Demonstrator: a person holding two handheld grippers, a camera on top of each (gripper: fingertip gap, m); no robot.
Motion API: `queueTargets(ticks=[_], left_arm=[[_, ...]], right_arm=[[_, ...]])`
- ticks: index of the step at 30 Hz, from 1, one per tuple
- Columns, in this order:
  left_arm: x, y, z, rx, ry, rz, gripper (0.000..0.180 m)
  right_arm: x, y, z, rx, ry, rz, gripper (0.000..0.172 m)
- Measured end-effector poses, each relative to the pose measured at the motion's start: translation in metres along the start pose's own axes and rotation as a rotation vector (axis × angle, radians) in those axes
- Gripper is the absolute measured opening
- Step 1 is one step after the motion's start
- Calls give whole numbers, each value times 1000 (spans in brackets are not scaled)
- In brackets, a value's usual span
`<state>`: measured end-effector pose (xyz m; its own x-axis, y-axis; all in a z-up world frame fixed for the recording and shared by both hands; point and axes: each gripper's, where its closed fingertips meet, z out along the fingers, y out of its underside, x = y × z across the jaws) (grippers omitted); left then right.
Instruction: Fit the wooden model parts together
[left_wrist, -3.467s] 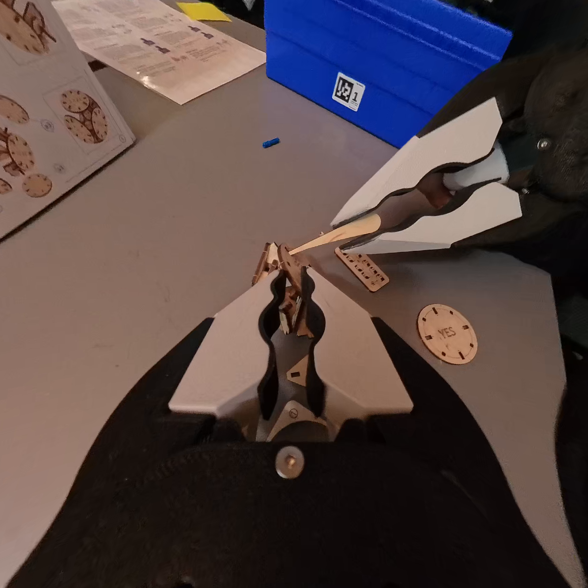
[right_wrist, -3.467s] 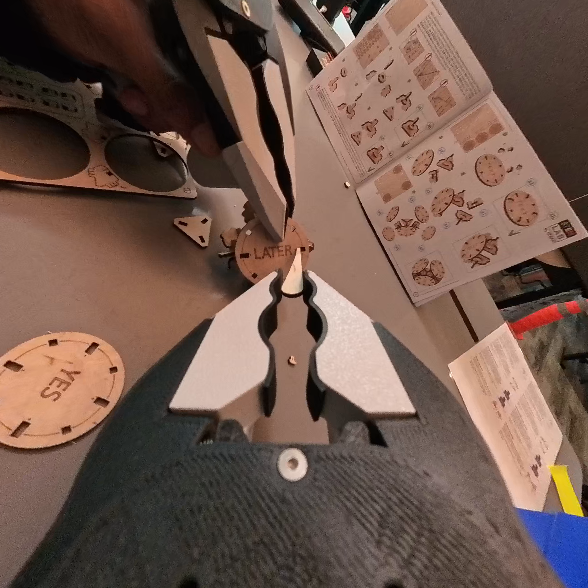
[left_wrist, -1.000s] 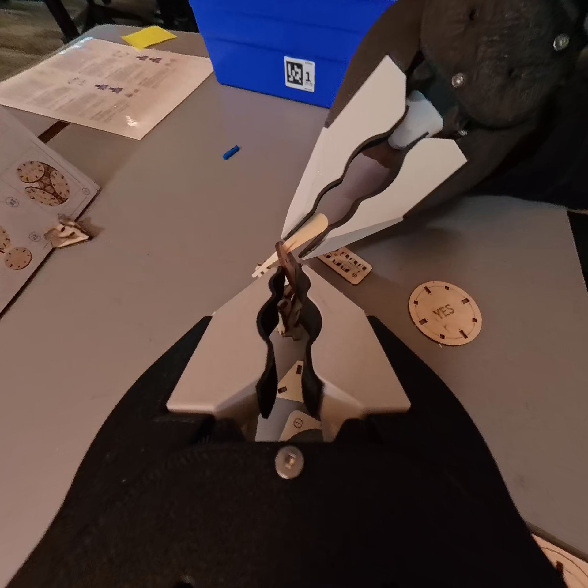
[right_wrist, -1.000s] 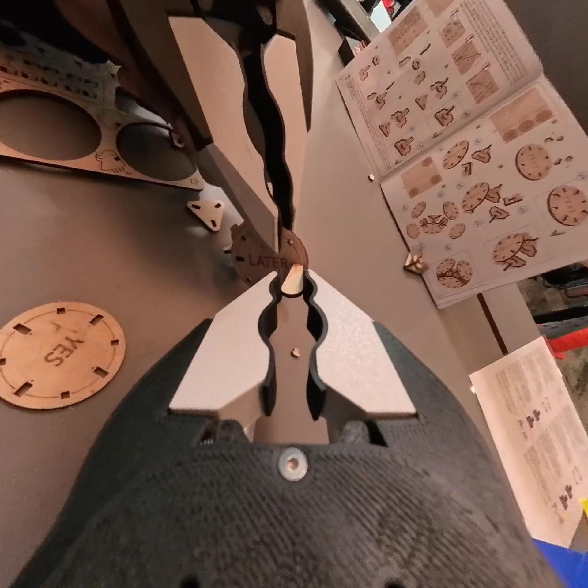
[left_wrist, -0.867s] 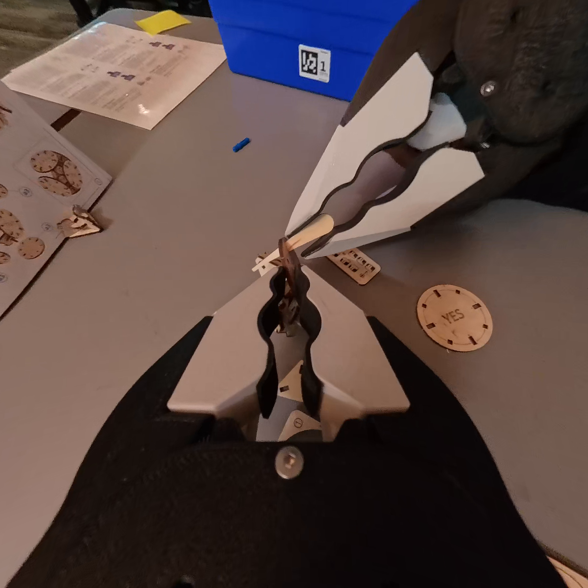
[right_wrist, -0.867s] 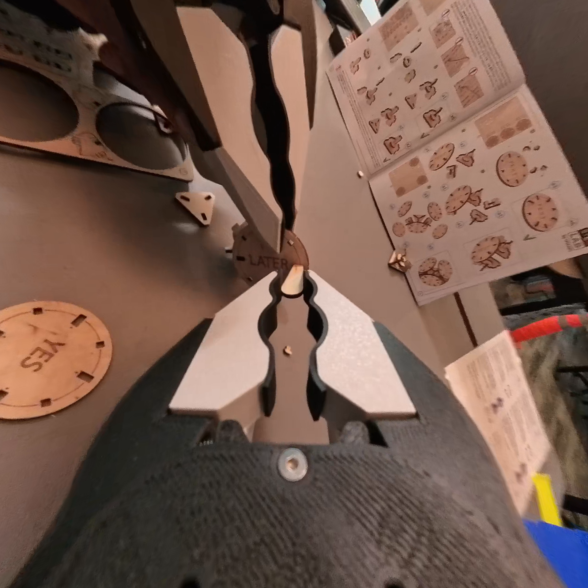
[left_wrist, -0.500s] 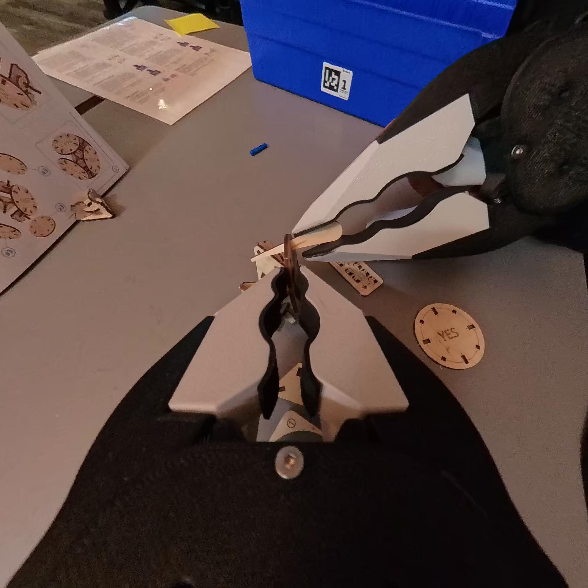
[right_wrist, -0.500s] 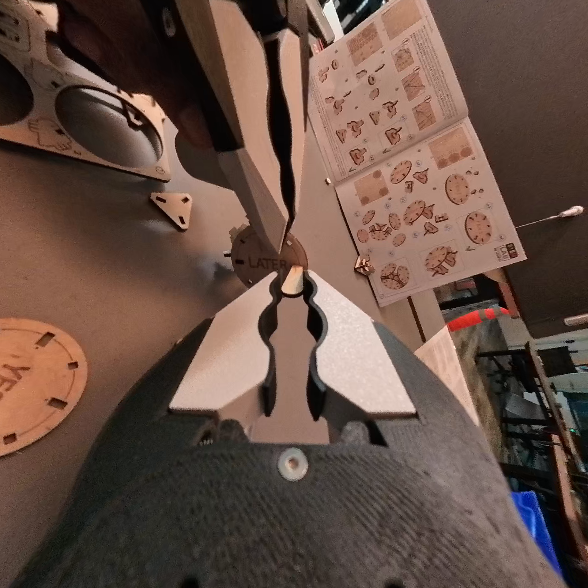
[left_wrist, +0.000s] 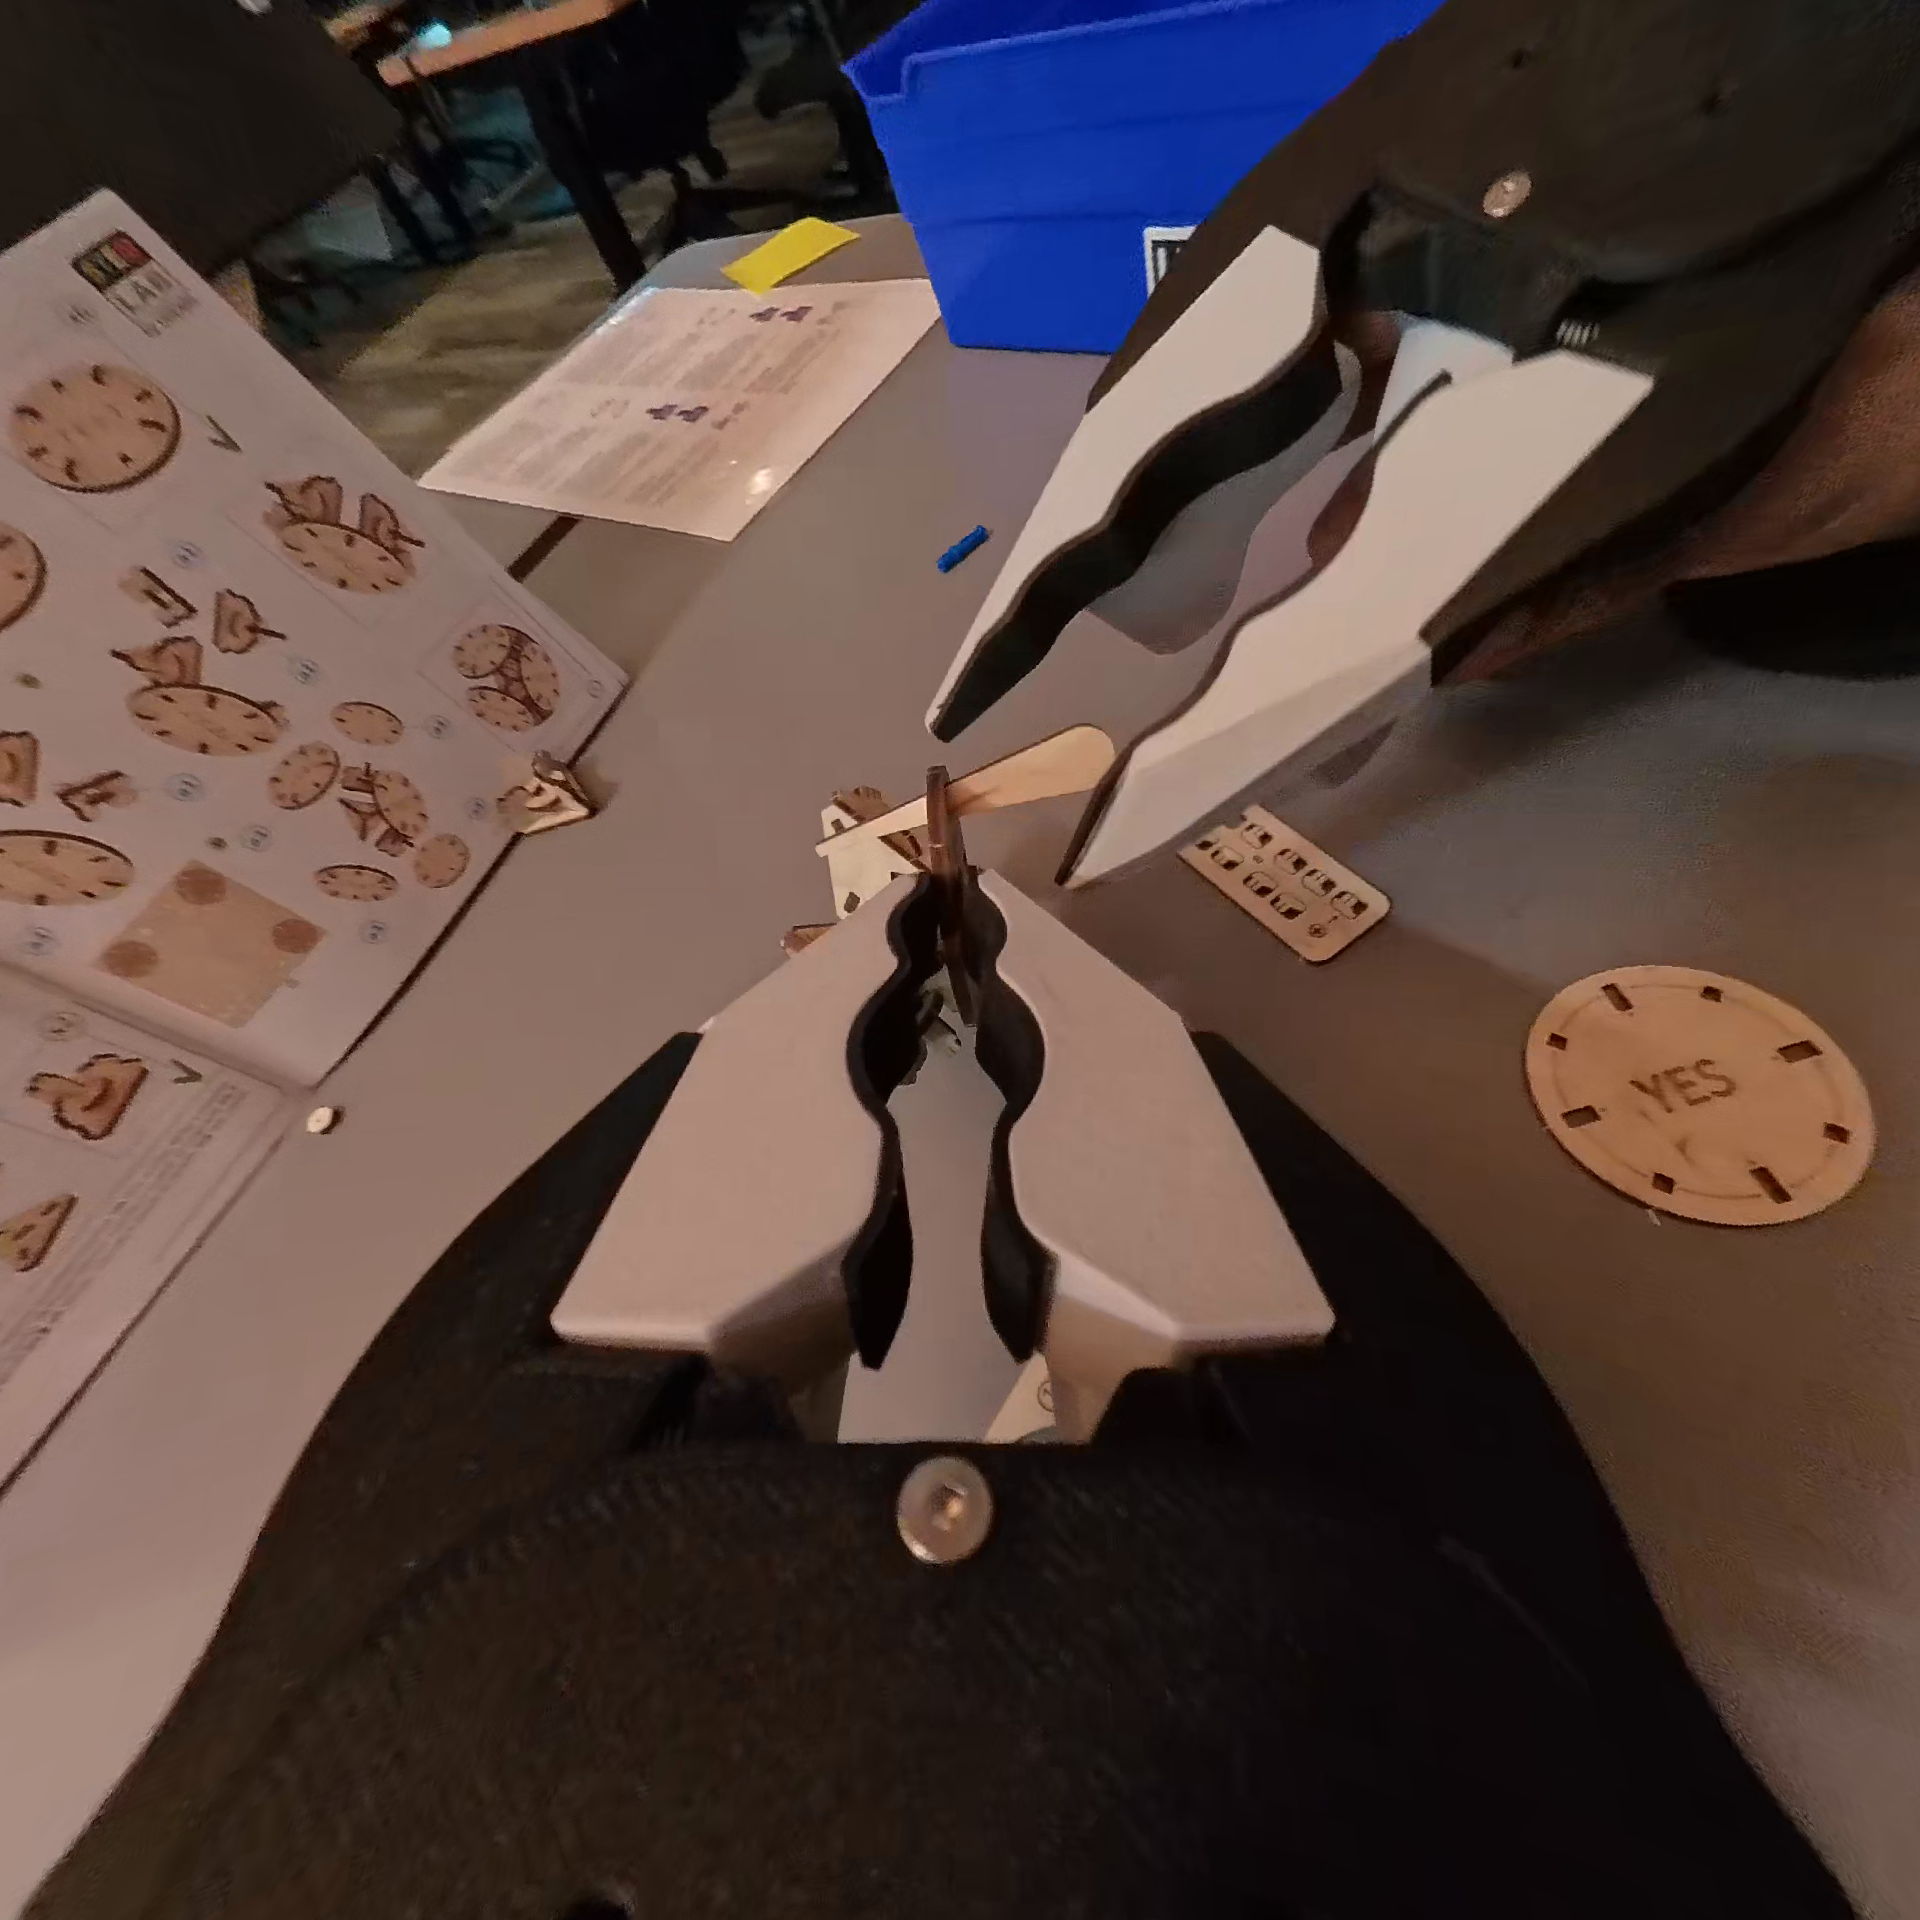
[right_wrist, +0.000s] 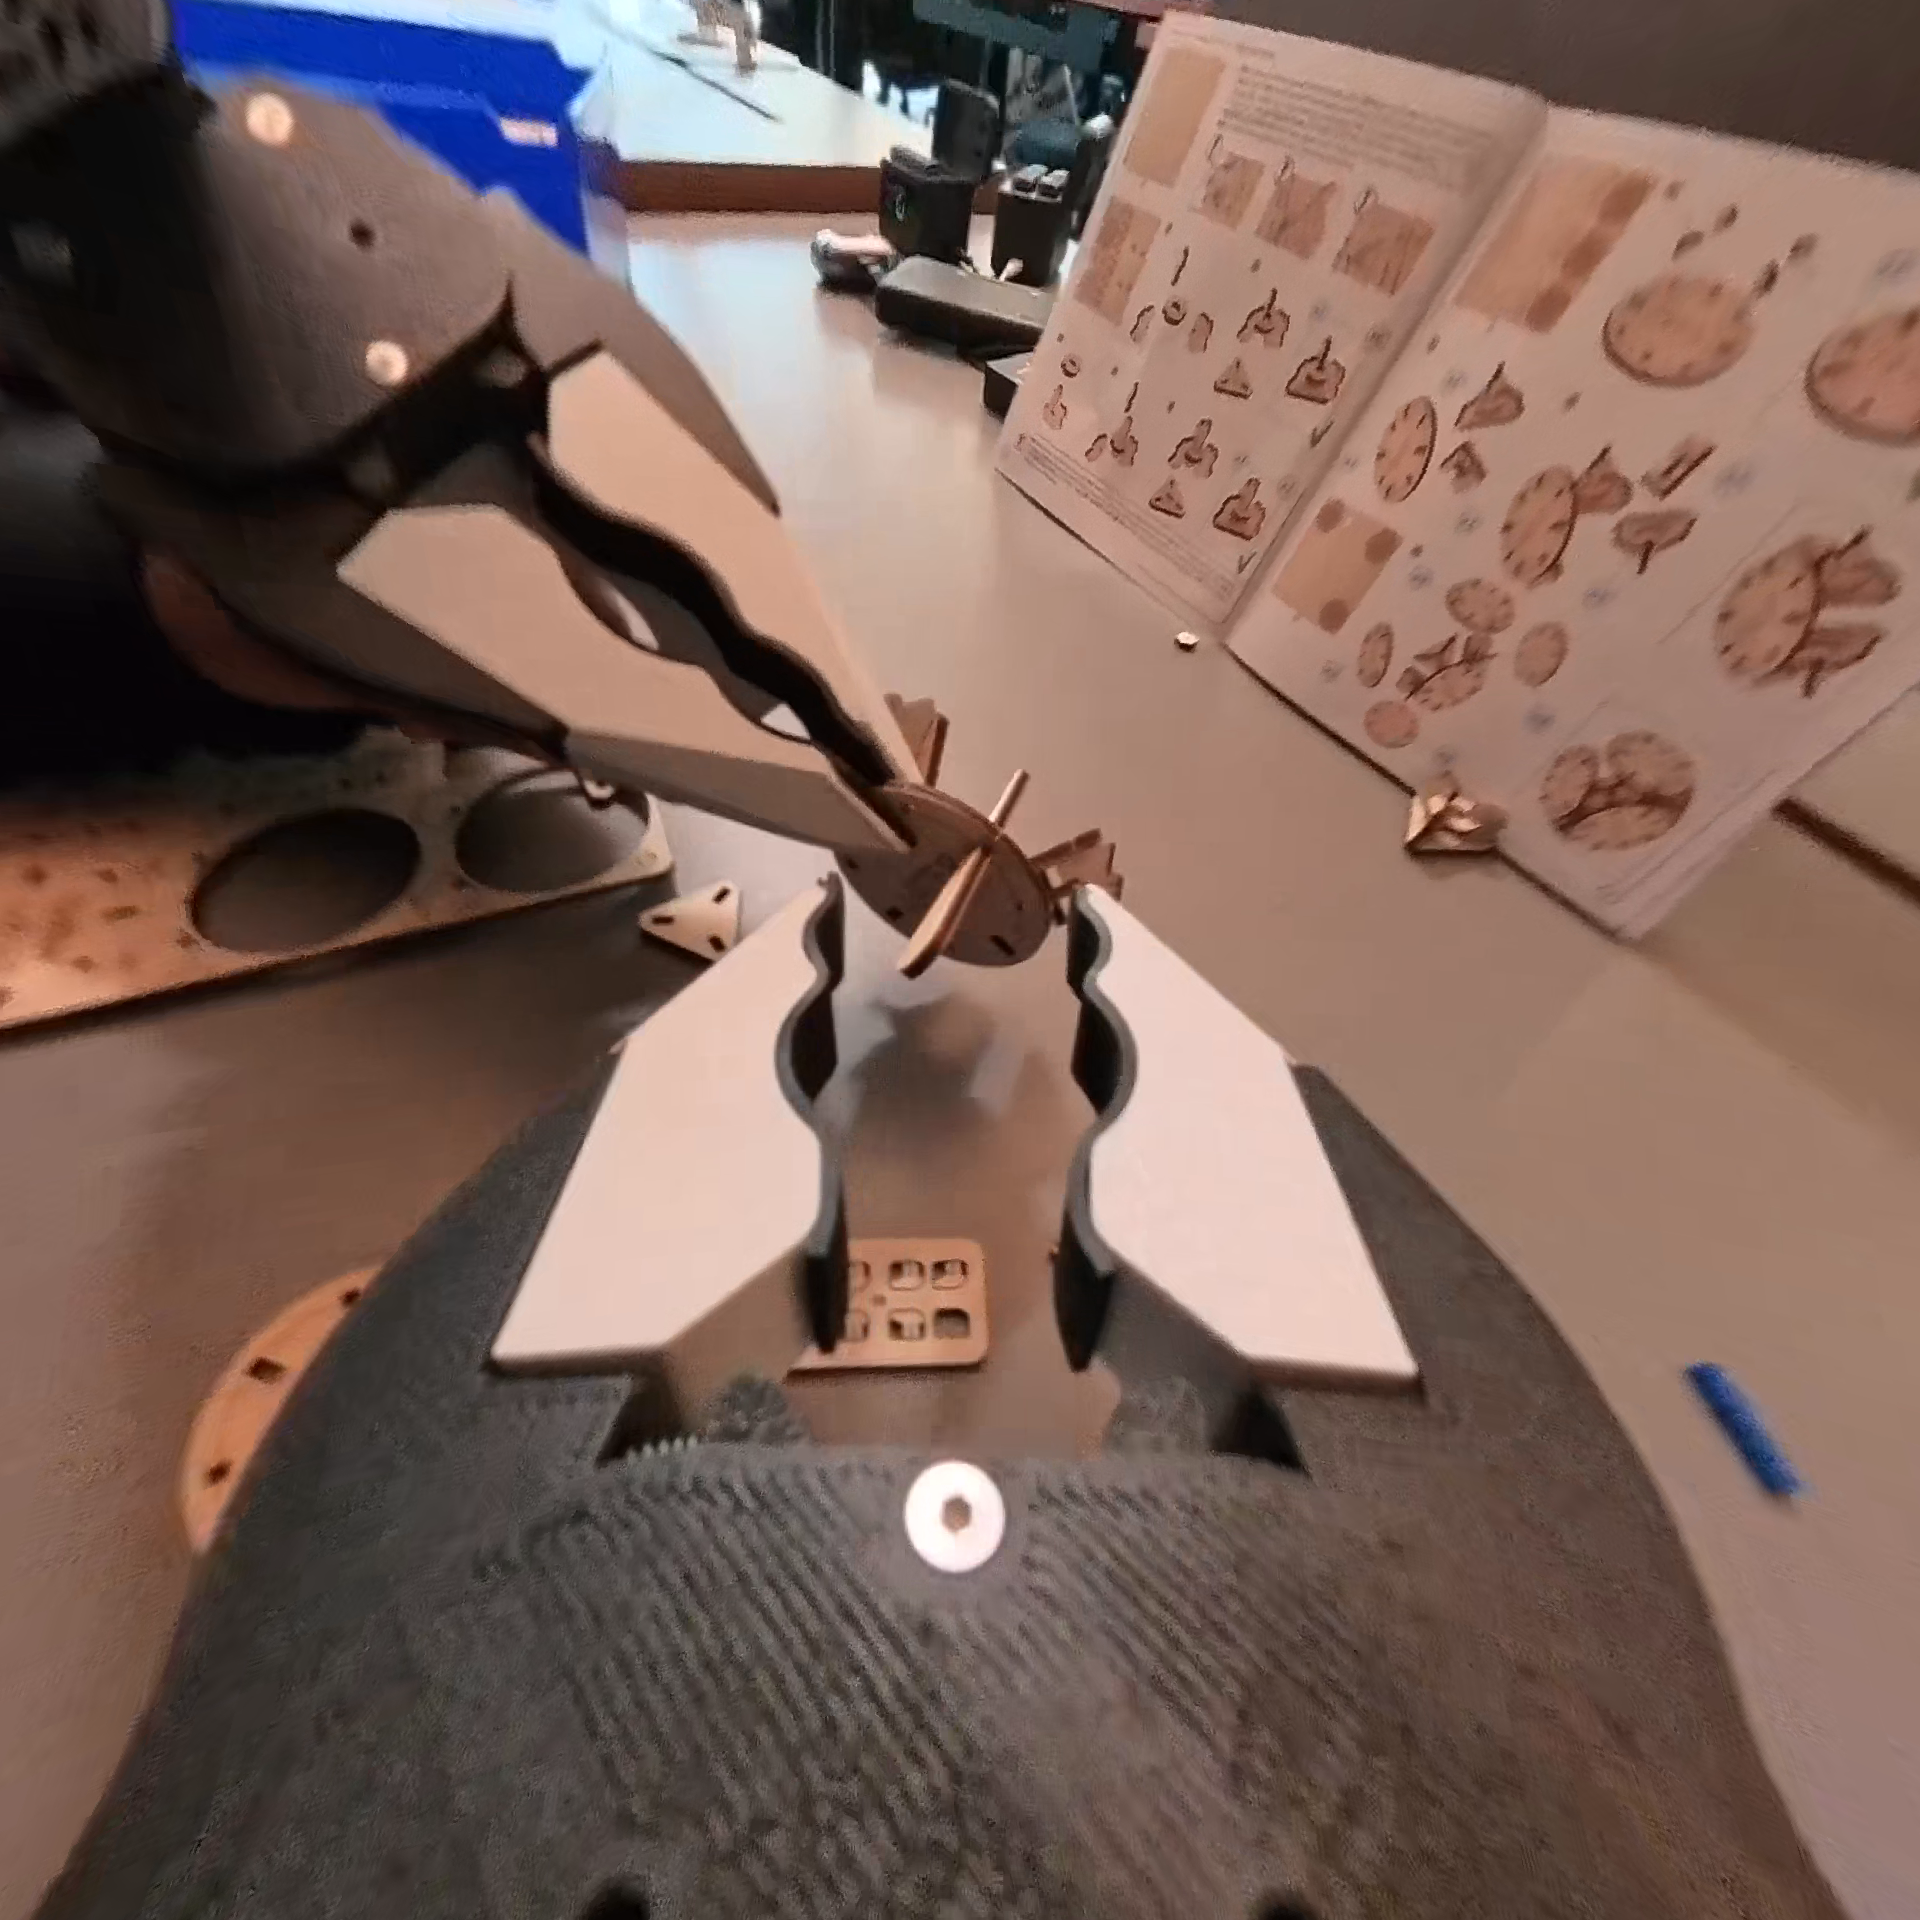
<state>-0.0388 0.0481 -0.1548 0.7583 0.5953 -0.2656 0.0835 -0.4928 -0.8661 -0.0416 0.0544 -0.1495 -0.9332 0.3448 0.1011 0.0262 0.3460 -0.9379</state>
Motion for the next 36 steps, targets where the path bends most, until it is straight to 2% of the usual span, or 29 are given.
queueTargets(ticks=[5, 7, 8, 15, 20, 25, 27, 31, 36], left_arm=[[1, 0, 1, 6, -39, 58, 1], [3, -1, 1, 9, -48, 89, 1], [3, -2, 1, 11, -60, 108, 1], [-6, -5, 1, 5, -208, 187, 0], [-9, -12, -2, 40, -198, 144, 0], [-7, -19, -3, 77, -198, 165, 0], [-5, -19, -3, 89, -190, 188, 0], [-2, -13, 0, 95, -193, 231, 0], [-2, -16, -3, 117, -211, 241, 12]], right_arm=[[-3, 1, 1, 15, -110, 229, 25], [-3, -1, 0, 33, -148, 299, 9], [-2, -1, 0, 36, -157, 326, 6], [1, -2, 1, 48, -155, 450, 3], [2, -9, -2, 83, -163, 503, 3], [3, -15, -8, 153, -296, 704, 4], [3, -12, -8, 135, -268, 630, 4], [4, -5, -4, 46, -78, 307, 2], [5, -12, -2, 77, -7, 223, 1]])
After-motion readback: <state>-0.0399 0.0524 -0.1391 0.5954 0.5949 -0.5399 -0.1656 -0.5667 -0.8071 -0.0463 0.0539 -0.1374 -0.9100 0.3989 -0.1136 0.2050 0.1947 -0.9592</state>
